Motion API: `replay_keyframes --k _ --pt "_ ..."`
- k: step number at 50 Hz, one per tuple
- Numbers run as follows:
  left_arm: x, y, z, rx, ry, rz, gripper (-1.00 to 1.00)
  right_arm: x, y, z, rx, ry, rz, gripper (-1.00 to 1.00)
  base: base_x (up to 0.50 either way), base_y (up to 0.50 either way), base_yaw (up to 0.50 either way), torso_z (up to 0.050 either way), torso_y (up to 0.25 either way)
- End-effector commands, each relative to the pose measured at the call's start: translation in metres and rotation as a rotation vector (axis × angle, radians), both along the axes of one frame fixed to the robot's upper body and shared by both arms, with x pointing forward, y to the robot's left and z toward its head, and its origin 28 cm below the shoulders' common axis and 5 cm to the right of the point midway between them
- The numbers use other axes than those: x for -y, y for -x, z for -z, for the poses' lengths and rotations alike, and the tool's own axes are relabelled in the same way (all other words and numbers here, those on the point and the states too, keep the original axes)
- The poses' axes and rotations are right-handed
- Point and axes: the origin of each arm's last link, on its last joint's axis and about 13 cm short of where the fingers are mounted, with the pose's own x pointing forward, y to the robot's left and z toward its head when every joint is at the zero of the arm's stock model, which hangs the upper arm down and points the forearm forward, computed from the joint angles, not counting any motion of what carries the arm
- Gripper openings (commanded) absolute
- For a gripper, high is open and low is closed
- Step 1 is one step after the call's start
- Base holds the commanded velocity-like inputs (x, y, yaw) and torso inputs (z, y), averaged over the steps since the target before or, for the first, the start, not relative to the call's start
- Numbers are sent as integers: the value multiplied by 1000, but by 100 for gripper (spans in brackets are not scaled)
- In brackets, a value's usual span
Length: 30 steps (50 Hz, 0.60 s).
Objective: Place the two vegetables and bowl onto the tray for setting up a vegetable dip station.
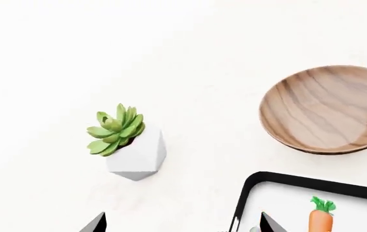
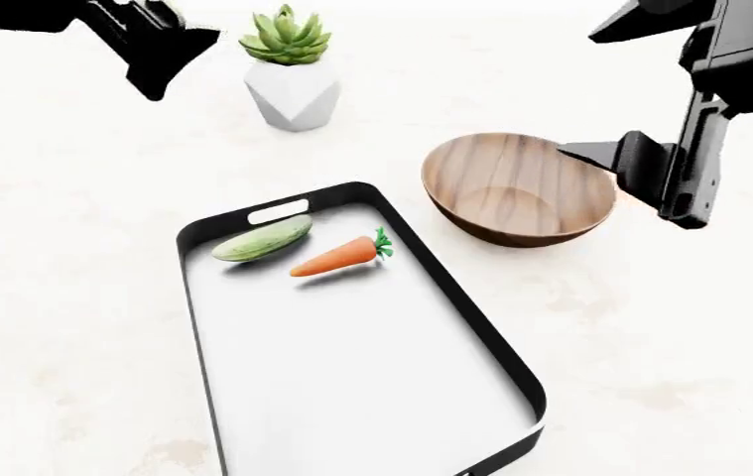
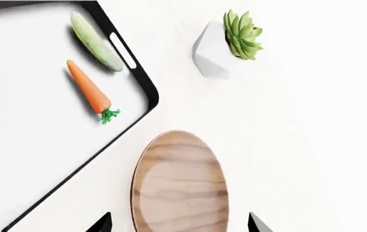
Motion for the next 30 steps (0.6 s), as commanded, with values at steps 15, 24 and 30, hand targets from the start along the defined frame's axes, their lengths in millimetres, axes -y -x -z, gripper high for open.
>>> replay_keyframes --k 15,24,30 --pt "-54 97 49 189 91 -190 100 -18 -16 10 -341 239 72 100 0 0 0 0 0" --pt "-41 143 43 150 10 -105 100 -25 -42 18 -319 215 72 100 0 0 0 0 0" --pt "-27 168 42 156 -24 -30 100 -32 -54 27 -329 212 53 100 0 0 0 0 0"
